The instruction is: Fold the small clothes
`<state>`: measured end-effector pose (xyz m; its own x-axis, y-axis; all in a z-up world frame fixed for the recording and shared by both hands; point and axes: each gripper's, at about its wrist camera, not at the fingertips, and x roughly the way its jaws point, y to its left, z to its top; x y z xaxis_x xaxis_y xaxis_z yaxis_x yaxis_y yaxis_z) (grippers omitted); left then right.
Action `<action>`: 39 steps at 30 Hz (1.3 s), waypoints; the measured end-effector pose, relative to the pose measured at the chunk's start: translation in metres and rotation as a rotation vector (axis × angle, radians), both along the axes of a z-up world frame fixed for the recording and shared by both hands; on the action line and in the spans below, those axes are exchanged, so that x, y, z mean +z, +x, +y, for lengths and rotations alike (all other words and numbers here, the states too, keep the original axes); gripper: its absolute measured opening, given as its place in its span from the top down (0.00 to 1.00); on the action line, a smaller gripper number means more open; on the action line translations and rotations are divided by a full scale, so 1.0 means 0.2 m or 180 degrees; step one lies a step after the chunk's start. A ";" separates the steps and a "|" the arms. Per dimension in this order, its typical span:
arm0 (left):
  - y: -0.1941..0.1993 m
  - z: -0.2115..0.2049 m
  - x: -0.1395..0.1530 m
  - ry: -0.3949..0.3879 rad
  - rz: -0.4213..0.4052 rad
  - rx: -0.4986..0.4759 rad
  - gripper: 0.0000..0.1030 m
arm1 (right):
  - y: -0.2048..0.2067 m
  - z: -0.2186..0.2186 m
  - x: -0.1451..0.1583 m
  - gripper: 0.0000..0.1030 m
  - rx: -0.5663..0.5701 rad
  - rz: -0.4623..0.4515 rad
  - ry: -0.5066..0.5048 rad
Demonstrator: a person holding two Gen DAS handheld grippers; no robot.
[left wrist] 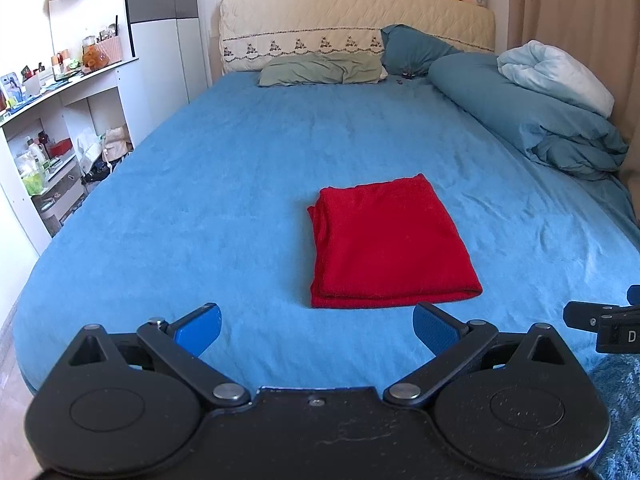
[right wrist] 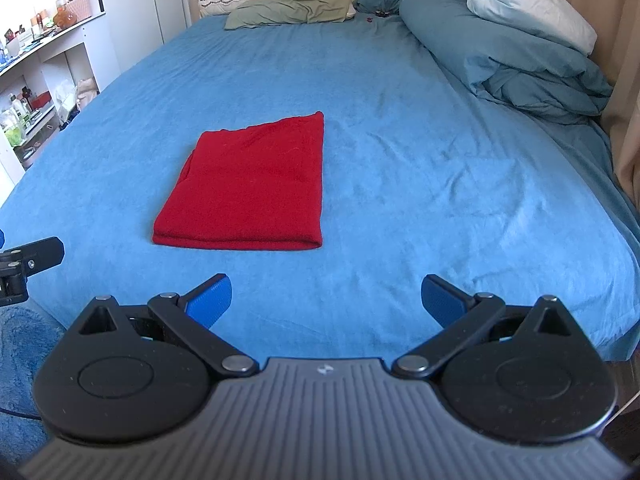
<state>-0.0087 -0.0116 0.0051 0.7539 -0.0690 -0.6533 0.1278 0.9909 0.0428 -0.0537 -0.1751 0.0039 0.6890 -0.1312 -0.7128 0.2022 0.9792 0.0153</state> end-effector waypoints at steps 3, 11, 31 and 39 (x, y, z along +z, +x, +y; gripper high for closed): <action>0.00 -0.01 0.01 0.0002 -0.0015 -0.0009 0.00 | 0.00 0.01 0.00 0.00 -0.0001 0.0003 -0.0015; 0.00 -0.01 0.01 -0.0008 0.0001 -0.0019 0.00 | -0.01 0.01 -0.01 0.00 -0.0005 0.0004 -0.0014; 0.00 -0.01 0.00 -0.0052 -0.0026 -0.0011 0.00 | 0.00 0.00 -0.02 0.00 0.0002 0.0030 0.0028; 0.00 -0.01 0.00 -0.0029 -0.0025 -0.0018 0.00 | 0.01 -0.01 -0.01 0.00 0.0018 0.0041 0.0034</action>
<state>-0.0086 -0.0135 0.0060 0.7587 -0.0792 -0.6466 0.1330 0.9905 0.0347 -0.0524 -0.1762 0.0015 0.6806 -0.1197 -0.7228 0.1969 0.9801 0.0231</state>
